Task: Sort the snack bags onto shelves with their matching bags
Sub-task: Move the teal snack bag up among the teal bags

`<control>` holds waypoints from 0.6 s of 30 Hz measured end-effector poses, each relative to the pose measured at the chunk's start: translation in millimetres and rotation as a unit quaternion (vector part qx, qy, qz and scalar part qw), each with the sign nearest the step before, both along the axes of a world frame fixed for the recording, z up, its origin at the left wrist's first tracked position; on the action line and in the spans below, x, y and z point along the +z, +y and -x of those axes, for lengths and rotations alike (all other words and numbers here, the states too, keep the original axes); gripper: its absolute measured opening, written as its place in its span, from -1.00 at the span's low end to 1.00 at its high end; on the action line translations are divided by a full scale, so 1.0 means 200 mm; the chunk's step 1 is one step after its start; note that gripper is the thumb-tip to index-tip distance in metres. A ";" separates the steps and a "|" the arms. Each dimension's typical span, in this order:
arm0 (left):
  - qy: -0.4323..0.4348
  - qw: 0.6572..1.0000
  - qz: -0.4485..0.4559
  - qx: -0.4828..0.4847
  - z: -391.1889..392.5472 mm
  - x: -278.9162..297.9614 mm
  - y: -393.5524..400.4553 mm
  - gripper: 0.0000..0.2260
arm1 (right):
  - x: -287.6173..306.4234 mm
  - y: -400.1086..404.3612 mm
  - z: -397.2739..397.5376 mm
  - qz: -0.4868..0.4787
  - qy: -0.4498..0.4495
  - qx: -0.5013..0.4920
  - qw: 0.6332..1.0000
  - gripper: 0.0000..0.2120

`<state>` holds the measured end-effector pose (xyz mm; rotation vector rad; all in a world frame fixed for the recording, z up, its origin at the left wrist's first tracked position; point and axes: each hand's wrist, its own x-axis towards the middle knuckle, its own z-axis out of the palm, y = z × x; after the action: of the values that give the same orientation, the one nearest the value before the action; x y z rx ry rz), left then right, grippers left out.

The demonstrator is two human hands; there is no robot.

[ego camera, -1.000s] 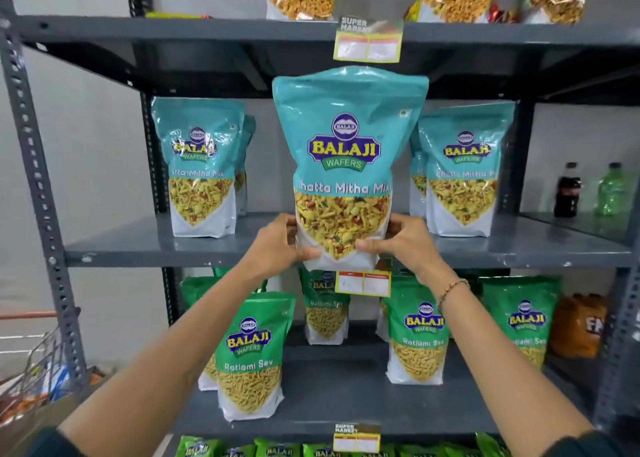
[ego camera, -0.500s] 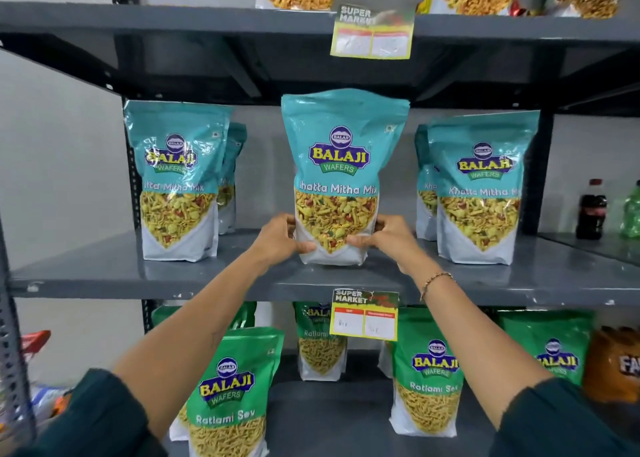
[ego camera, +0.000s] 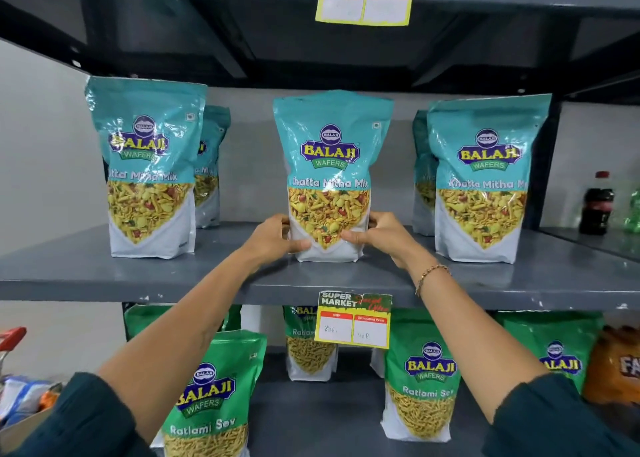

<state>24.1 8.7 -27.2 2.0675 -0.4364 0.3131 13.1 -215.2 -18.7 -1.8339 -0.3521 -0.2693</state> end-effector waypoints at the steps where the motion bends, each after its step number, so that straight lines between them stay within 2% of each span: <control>1: 0.002 1.000 -0.005 -0.004 0.00 0.00 0.00 -0.48 | 0.00 0.00 0.00 0.000 0.001 0.004 1.000 -0.60; 5: 0.001 1.000 -0.009 -0.008 0.01 -0.01 0.00 -0.46 | 0.00 -0.01 0.01 0.008 0.002 0.014 1.000 -0.68; 11: 0.009 1.000 -0.021 -0.021 0.04 -0.02 0.00 -0.52 | 0.01 0.00 0.03 0.023 0.013 0.034 0.999 -0.67; 18: -0.006 0.999 -0.039 -0.006 0.05 -0.02 -0.03 -0.60 | -0.03 -0.01 0.03 0.016 0.009 0.012 1.000 -0.42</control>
<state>13.2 1.7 -32.0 2.1386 -0.4735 0.3063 6.9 -218.1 -25.3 -1.8607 -0.3681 -0.2320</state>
